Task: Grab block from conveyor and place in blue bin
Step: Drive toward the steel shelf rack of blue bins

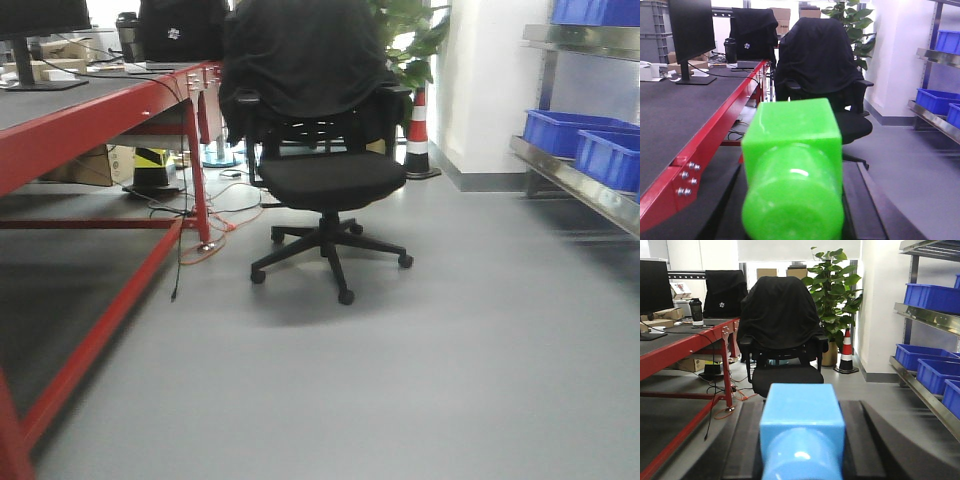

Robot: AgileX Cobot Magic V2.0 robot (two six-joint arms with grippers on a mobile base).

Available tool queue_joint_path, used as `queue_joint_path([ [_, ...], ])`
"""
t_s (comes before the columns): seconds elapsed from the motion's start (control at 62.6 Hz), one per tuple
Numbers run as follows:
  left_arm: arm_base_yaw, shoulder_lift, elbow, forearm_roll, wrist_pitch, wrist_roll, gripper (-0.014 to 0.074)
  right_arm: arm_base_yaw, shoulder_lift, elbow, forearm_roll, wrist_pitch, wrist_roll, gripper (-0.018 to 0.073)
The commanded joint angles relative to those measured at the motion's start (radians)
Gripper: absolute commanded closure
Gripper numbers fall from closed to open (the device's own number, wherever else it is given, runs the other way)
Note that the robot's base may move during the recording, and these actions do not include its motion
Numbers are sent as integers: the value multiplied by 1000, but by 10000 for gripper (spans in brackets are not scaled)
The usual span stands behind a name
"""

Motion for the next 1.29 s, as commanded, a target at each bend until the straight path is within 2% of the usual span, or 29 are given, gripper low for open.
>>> queue_joint_path([
  [0.0,-6,-4,-6,-5,-14,1,708,2,-2,1,2,-18,-7,715],
  [1.279,-6,-4,-6,-5,-14,1,708,2,-2,1,2,-19,-7,715],
])
